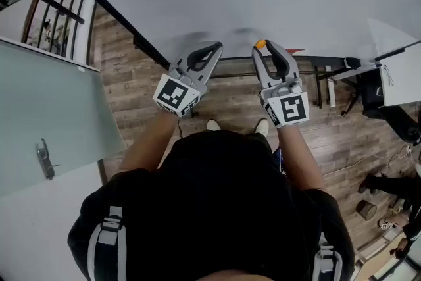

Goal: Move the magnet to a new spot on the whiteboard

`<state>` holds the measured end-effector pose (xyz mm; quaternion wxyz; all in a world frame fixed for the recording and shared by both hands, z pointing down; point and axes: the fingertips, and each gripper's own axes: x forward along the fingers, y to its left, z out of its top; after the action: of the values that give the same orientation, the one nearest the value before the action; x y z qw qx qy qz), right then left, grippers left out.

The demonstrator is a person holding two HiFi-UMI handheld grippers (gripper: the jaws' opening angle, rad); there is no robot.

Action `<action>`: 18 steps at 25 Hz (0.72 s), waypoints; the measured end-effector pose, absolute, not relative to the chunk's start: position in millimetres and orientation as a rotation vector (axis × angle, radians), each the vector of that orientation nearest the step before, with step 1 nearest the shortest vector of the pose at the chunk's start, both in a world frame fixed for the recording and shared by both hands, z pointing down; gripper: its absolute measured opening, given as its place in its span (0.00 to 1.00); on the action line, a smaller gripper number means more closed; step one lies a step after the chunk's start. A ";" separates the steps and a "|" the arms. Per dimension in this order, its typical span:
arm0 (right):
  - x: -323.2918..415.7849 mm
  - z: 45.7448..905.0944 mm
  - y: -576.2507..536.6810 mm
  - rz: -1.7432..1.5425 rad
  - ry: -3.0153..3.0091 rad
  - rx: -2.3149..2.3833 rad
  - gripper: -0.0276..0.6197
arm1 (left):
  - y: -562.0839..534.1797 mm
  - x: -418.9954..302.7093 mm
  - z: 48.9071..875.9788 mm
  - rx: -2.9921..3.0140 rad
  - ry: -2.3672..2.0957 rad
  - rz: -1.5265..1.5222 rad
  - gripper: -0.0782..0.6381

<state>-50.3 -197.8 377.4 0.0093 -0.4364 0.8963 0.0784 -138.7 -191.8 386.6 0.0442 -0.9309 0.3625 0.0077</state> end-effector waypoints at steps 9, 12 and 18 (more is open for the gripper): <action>-43.9 399.6 -190.2 0.178 2.823 -1.371 0.23 | -185.5 -136.1 393.5 -2.865 1.106 0.019 0.12; -43.8 403.1 -190.7 0.171 2.826 -1.380 0.23 | -186.2 -137.3 393.7 -2.867 1.111 0.021 0.12; -44.1 404.6 -192.4 0.151 2.823 -1.379 0.23 | -186.7 -134.2 394.6 -2.874 1.104 0.021 0.12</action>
<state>-44.1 -192.4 404.6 -0.0020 -0.4383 0.8976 0.0479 -134.2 -186.7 394.6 0.0314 -0.9330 0.3583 0.0069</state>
